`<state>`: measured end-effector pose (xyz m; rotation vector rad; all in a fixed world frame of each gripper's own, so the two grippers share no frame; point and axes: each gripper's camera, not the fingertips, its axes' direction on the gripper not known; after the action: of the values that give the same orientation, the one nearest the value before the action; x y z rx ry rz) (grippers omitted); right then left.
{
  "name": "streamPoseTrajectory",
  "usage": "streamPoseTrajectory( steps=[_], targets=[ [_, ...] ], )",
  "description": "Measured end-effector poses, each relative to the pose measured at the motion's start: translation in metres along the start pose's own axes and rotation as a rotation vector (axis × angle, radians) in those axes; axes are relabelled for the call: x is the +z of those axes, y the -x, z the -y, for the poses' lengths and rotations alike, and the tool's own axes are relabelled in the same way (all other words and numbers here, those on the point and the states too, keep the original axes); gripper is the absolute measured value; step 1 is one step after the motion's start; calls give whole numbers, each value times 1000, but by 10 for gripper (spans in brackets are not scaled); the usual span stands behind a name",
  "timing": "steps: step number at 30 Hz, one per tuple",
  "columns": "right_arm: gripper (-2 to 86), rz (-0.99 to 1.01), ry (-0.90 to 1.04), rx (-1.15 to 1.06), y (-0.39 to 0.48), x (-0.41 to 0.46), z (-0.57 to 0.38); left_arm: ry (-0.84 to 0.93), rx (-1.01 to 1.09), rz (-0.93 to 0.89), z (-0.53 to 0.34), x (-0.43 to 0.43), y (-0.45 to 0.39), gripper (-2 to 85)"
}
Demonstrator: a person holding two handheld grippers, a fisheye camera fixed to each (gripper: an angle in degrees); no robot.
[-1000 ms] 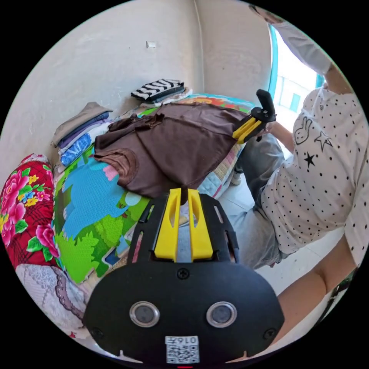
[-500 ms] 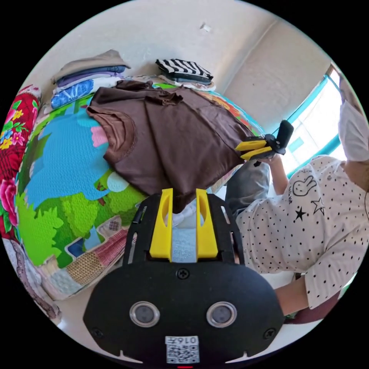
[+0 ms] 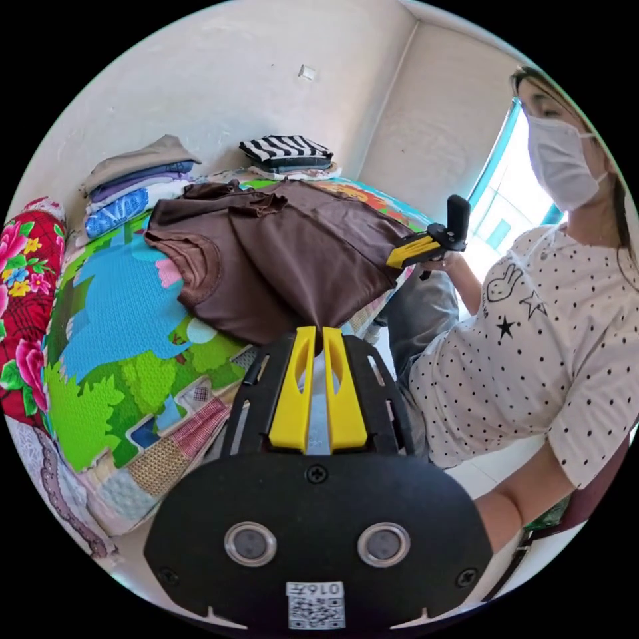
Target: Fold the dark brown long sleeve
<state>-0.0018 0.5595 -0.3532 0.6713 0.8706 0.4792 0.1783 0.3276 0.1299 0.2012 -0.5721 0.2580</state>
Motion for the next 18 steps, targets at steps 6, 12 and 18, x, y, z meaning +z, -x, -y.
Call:
streamPoseTrajectory(
  steps=[6,12,18],
  targets=[
    [-3,-8,66,-10,9,7,-24,52,53,57,-5,20,-17,-3],
    [11,24,69,19,13,0,-46,228,-61,136,5,39,-19,10],
    [55,-156,-36,101,4,-56,-71,236,-188,344,26,39,-26,-8]
  ],
)
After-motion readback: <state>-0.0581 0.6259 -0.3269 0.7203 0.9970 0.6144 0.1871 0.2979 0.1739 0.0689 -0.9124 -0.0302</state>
